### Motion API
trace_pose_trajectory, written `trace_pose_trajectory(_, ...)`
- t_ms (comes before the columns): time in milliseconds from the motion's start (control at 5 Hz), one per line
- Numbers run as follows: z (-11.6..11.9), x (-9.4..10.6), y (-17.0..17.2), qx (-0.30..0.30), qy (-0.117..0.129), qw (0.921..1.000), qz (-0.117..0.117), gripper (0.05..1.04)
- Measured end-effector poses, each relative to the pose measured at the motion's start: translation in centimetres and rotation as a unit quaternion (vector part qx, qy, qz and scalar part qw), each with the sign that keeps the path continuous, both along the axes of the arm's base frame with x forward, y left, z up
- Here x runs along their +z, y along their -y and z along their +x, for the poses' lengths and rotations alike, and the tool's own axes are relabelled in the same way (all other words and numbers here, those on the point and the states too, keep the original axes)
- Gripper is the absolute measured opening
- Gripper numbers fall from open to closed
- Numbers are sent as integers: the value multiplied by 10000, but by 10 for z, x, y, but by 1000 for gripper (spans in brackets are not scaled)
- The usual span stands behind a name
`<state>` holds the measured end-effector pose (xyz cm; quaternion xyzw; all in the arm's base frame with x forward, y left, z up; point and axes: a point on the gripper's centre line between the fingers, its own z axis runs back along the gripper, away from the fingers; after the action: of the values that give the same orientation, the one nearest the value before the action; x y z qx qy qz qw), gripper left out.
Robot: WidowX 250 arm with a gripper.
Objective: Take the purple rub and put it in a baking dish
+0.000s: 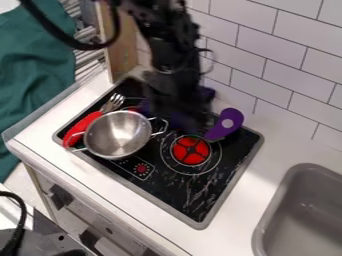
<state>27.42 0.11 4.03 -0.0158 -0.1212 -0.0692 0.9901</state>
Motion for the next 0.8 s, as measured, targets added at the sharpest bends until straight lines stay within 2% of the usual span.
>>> trace_pose_trajectory(400, 39, -26, 20, -495, -40, 9981, -377, 1009)
trace_pose_trajectory(800, 73, -33, 16, -819, -102, 9963, -240, 1009)
